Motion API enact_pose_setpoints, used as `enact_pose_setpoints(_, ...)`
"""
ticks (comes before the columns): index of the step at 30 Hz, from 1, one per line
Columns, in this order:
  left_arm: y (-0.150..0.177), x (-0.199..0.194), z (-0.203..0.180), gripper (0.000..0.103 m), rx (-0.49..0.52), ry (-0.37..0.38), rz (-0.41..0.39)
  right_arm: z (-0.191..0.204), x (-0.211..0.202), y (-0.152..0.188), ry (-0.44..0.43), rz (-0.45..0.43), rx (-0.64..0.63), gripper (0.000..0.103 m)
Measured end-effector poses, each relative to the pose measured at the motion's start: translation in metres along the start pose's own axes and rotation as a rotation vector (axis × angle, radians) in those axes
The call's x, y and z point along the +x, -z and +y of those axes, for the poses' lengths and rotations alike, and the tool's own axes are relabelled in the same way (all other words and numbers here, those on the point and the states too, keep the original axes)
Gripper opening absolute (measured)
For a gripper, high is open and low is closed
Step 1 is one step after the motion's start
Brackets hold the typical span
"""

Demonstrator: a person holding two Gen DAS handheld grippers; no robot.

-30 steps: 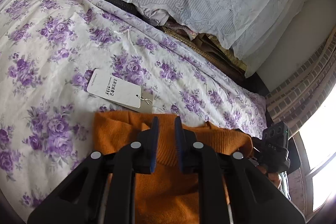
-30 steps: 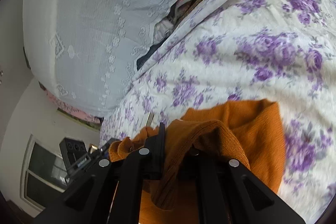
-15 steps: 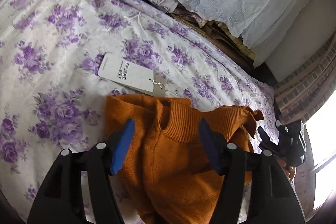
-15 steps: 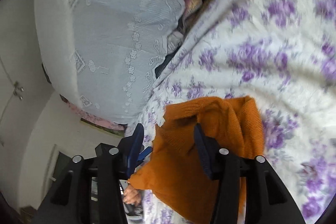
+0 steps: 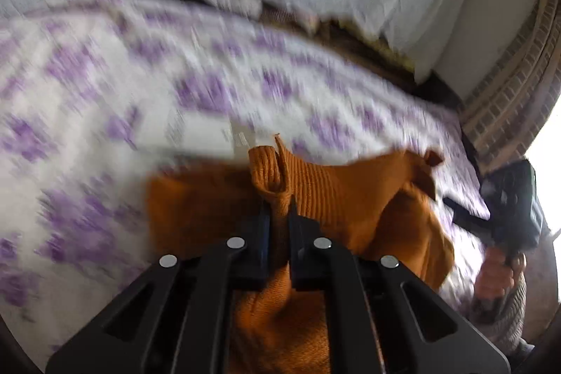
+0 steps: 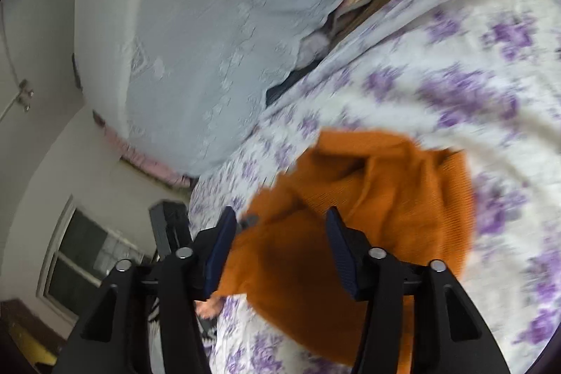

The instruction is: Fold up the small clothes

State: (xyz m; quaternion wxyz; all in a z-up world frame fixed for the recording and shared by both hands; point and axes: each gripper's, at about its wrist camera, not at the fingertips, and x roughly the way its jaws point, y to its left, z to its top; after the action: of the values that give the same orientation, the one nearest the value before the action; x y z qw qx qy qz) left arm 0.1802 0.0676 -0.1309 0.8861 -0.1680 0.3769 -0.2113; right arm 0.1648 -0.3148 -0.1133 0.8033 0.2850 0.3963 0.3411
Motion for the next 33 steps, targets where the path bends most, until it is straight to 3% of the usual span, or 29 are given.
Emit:
enact_pose_setpoints(2, -0.008, -0.02, 0.007, 0.007, -0.047, 0.011, -0.091, 0.003, 0.01, 0.0, 0.005, 0.022, -0.017, 0.058)
enact_pose_setpoints(4, -0.011, -0.024, 0.014, 0.007, -0.087, -0.013, -0.113, 0.007, 0.021, -0.002, 0.009, 0.036, -0.021, 0.058)
enact_pose_setpoints(6, -0.009, -0.009, 0.017, 0.011, -0.08, -0.081, -0.064, 0.01, 0.03, -0.003, 0.018, 0.05, -0.029, 0.058)
enact_pose_setpoints(7, -0.005, 0.008, 0.021, 0.016, -0.087, -0.132, 0.0, 0.009, 0.036, -0.004, 0.045, 0.057, -0.031, 0.058)
enact_pose_setpoints(9, 0.001, 0.025, 0.026, 0.019, -0.098, -0.169, 0.065, -0.001, 0.046, -0.007, 0.156, 0.05, -0.005, 0.059)
enact_pose_setpoints(10, 0.001, 0.024, 0.026, 0.019, -0.097, -0.167, 0.061, -0.011, 0.046, -0.008, 0.207, 0.033, 0.019, 0.059)
enact_pose_setpoints(11, -0.002, 0.019, 0.027, 0.024, -0.101, -0.16, 0.054, -0.02, 0.044, -0.009, 0.225, 0.018, 0.036, 0.053)
enact_pose_setpoints(12, -0.004, 0.012, 0.027, 0.038, -0.11, -0.151, 0.041, -0.028, 0.038, -0.01, 0.229, 0.005, 0.052, 0.044)
enact_pose_setpoints(14, -0.007, -0.006, 0.027, 0.059, -0.14, -0.15, -0.028, -0.034, 0.025, -0.011, 0.225, -0.026, 0.097, 0.04)
enact_pose_setpoints(15, -0.008, -0.013, 0.025, 0.064, -0.143, -0.157, -0.052, -0.033, 0.02, -0.01, 0.227, -0.05, 0.104, 0.041)
enact_pose_setpoints(19, -0.006, -0.015, -0.003, 0.066, -0.059, -0.096, -0.042, -0.008, 0.004, -0.009, 0.248, -0.123, 0.007, 0.048)
enact_pose_setpoints(24, 0.004, 0.009, -0.029, 0.069, 0.054, -0.163, 0.02, -0.016, 0.002, -0.015, 0.435, -0.155, -0.055, 0.05)
enact_pose_setpoints(27, 0.01, 0.019, -0.029, 0.069, 0.066, -0.171, 0.055, -0.032, 0.006, -0.015, 0.423, -0.128, -0.024, 0.044)
enact_pose_setpoints(31, 0.011, 0.019, -0.026, 0.073, 0.052, -0.151, 0.057, -0.03, 0.02, -0.017, 0.419, -0.09, -0.074, 0.042)
enact_pose_setpoints(33, 0.011, 0.019, -0.024, 0.074, 0.042, -0.142, 0.056, -0.028, 0.033, -0.014, 0.453, -0.054, -0.119, 0.033)
